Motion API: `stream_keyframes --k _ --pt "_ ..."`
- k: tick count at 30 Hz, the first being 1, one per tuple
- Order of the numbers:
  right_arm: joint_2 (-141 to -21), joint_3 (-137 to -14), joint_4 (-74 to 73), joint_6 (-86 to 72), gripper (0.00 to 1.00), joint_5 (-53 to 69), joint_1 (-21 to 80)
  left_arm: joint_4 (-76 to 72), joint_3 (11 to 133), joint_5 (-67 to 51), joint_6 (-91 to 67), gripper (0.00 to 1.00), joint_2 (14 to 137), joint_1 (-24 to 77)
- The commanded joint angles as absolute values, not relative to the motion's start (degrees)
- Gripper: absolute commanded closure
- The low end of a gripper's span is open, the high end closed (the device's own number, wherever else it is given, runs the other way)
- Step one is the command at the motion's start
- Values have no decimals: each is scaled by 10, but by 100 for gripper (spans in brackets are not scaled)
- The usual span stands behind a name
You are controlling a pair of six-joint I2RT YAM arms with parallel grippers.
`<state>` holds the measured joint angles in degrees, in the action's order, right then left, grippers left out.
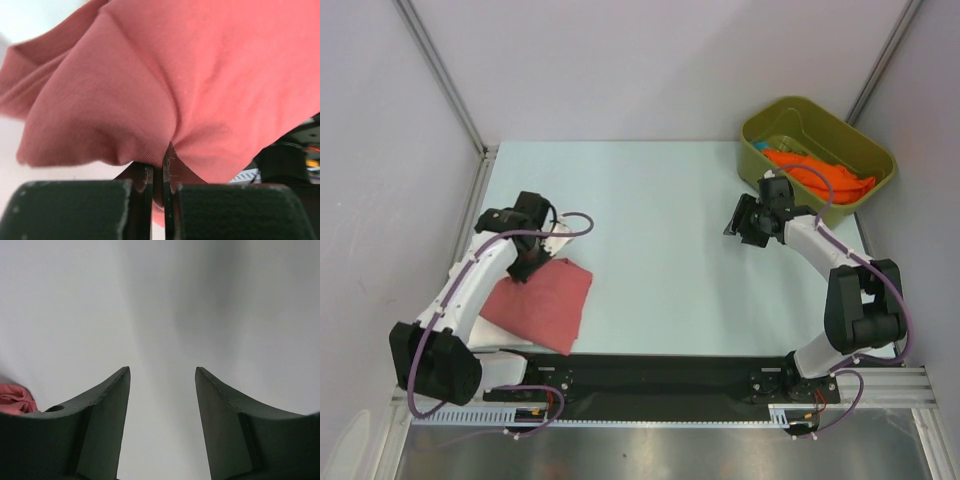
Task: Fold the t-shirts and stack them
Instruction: Neatly place the folded tshirt to the corner
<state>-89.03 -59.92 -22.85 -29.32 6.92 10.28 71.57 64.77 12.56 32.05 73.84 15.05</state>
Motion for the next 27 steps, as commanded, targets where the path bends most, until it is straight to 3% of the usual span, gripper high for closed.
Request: stream_keyframes --k 1,18,24,27 --pt "-903 -624 -225 -282 40 69 104 696 662 209 350 100 680 104" --pt "-971 -701 -255 -259 40 69 105 601 620 255 412 100 545 -16" --pt "-983 -723 -260 -253 40 74 103 503 580 203 468 100 581 -143" --pt "-983 -730 -265 -247 40 68 104 469 568 173 474 100 605 -152"
